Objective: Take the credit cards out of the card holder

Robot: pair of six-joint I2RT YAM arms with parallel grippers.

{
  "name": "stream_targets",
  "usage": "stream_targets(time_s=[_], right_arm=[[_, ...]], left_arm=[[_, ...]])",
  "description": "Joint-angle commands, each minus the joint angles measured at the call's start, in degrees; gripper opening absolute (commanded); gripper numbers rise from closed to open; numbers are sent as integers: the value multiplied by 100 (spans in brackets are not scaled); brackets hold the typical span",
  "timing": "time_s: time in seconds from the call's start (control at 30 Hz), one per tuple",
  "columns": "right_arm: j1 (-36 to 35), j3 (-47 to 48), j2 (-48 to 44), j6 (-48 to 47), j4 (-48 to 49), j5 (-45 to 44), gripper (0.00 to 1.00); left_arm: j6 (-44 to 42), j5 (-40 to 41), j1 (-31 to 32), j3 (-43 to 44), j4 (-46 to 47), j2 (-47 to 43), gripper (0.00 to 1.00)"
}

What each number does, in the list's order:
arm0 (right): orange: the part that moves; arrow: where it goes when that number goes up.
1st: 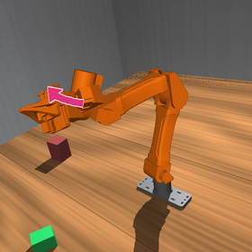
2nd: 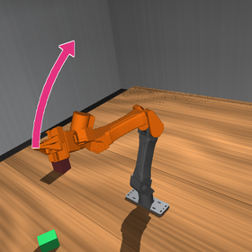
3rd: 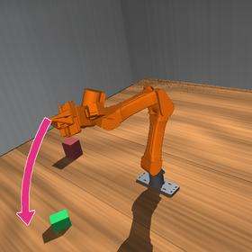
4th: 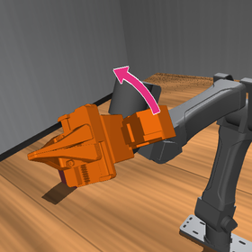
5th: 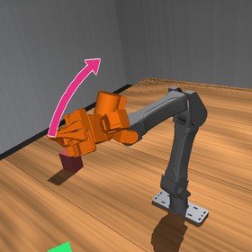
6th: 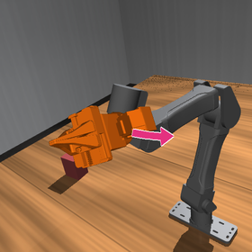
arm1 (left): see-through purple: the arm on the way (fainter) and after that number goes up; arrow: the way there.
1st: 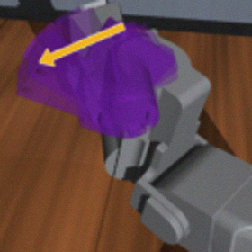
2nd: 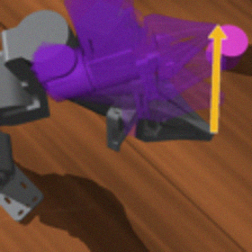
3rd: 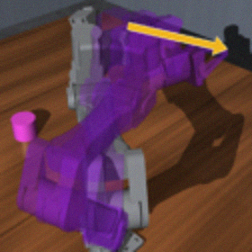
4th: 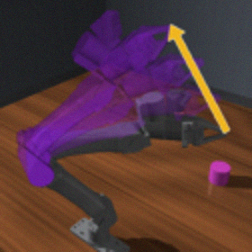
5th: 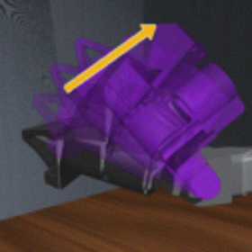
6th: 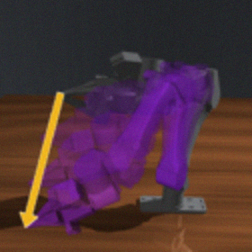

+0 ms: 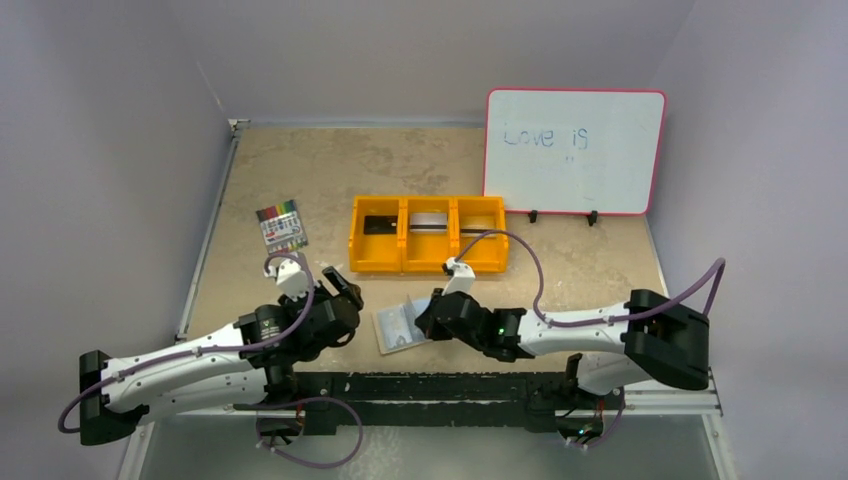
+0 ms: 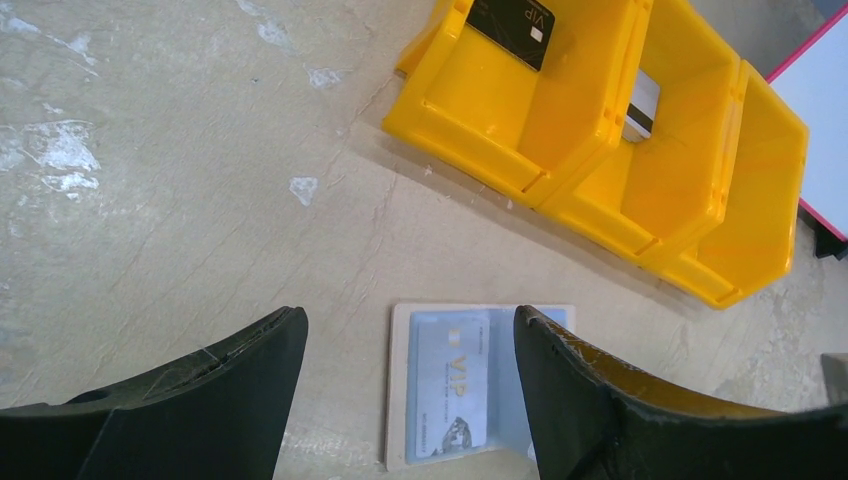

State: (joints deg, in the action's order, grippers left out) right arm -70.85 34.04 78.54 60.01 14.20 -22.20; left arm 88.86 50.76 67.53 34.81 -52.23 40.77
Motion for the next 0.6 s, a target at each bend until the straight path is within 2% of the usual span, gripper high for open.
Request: stream_targets(time_s=[0.0,0.27,0.33,0.4,0.57], right_arm=[[42,-687,-325,787,430,50,0],[200,-1352,-869,1529,390,-129,1],[205,-1399,-989,1564,266,-178,6],[205,-1336,-1126,1566,-27,-253,15],[203,-965,-1579,1637,-1230,-580,34]], left_arm=[[-123,20,6,2,305,180,75],[-547,-172,6,119,799,619,75],[-716,-240,6,151,951,747,75],[-811,-318,4,189,1050,896,75],[-966,-514,6,270,1173,1276,75]])
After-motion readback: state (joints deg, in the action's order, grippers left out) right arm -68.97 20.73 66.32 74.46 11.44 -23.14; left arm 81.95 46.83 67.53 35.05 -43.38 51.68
